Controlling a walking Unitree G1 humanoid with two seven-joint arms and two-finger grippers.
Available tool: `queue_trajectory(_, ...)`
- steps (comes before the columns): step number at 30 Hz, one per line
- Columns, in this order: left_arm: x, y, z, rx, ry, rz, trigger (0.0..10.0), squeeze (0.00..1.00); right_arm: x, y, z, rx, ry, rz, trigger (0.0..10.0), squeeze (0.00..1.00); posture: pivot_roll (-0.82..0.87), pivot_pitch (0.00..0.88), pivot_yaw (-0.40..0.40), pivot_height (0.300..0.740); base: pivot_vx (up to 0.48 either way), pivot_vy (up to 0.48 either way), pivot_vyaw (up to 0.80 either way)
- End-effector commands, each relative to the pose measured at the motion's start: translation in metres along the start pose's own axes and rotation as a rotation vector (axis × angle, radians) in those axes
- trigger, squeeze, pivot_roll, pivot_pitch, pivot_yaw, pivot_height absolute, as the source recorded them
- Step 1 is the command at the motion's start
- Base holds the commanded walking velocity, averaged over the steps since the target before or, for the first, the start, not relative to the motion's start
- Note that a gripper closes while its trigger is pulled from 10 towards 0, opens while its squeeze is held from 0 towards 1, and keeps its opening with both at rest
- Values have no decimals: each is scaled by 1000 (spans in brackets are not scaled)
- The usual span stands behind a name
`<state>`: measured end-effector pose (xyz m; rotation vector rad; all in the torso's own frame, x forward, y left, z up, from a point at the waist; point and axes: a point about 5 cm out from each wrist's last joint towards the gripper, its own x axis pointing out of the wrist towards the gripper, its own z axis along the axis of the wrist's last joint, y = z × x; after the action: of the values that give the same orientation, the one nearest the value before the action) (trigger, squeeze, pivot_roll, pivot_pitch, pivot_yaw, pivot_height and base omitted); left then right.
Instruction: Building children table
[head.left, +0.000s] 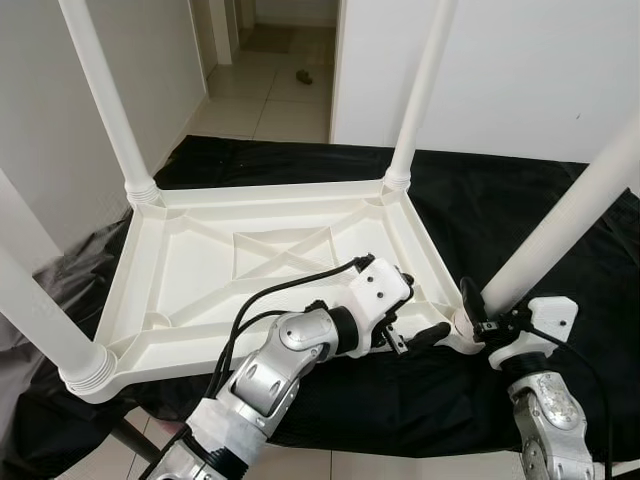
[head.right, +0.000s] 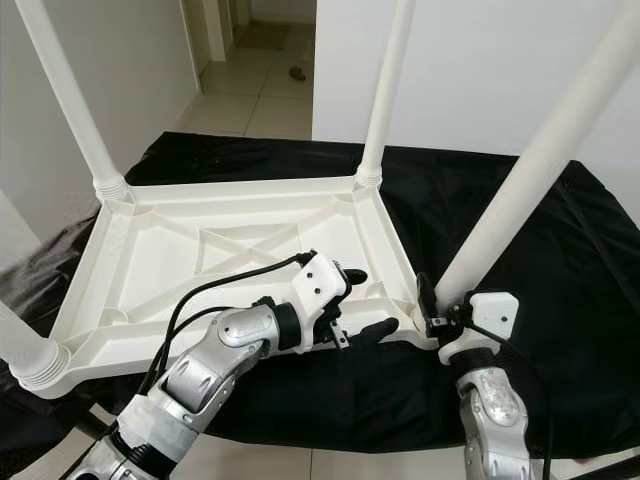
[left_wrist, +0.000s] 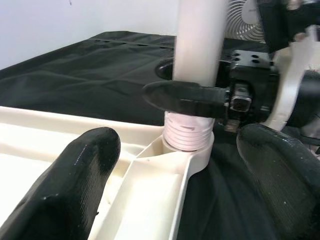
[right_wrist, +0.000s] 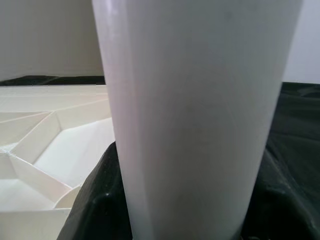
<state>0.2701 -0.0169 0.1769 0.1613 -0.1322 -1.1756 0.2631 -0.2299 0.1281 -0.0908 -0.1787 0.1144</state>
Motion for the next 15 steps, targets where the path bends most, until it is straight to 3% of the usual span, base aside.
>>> queue_trajectory(1,0,0,4,25,-3,-5,10000,0,-14,3,-39,49,228,7,10000,0,-46,49,32,740,0,0,0)
queue_trajectory(15,-1,0,5,26,-7,6,10000,0,-17,7,-56,30,361,86,10000,0,-40,44,18,740,0,0,0)
